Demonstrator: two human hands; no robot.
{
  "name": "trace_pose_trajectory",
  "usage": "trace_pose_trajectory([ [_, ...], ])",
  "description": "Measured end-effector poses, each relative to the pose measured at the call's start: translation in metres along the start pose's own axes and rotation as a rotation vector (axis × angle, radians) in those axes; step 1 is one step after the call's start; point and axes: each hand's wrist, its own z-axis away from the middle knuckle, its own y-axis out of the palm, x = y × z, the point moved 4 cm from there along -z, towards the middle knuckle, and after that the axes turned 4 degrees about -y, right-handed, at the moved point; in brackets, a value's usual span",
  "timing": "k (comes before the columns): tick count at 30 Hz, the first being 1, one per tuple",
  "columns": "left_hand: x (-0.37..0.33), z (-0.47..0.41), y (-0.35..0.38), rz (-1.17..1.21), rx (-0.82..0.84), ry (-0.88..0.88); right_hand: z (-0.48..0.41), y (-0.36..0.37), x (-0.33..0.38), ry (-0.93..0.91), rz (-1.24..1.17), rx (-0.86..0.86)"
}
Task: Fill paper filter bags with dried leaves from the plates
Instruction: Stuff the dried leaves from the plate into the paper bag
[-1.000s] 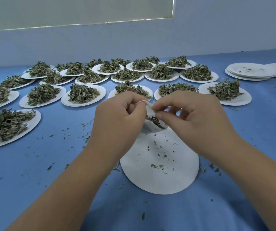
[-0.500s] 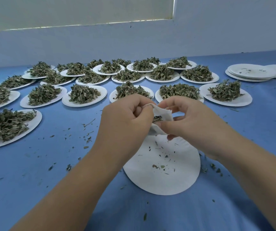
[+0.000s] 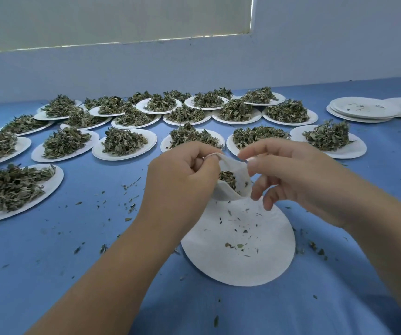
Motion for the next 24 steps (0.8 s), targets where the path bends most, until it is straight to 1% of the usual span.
trace_pose_trajectory([
  [3, 0.000, 0.000, 0.001, 0.001, -0.002, -0.005, 0.005, 0.004, -0.001, 0.059, 0.021, 0.121],
  [5, 0.000, 0.000, 0.002, 0.004, 0.001, 0.001, 0.003, 0.008, -0.002, 0.053, 0.081, 0.133],
  [11, -0.002, 0.004, 0.007, 0.017, 0.049, 0.040, -0.003, 0.014, -0.002, -0.036, 0.404, -0.015],
  [15, -0.003, 0.004, 0.009, -0.020, 0.045, 0.052, -0.008, 0.015, 0.001, -0.083, 0.531, -0.119],
  [16, -0.002, 0.004, 0.009, -0.012, 0.038, 0.047, -0.008, 0.015, 0.002, -0.091, 0.521, -0.125],
  [17, -0.002, 0.003, 0.008, 0.005, 0.029, 0.040, -0.008, 0.015, 0.002, -0.087, 0.460, -0.116],
  [20, -0.002, 0.002, 0.005, 0.038, -0.016, 0.027, -0.008, 0.017, 0.003, -0.011, 0.206, -0.021],
  [22, -0.004, 0.003, 0.005, 0.033, -0.024, 0.034, -0.010, 0.020, 0.005, -0.002, 0.212, -0.009],
  [24, -0.006, 0.004, 0.006, 0.028, -0.013, 0.048, -0.015, 0.024, 0.008, -0.038, 0.323, -0.046],
])
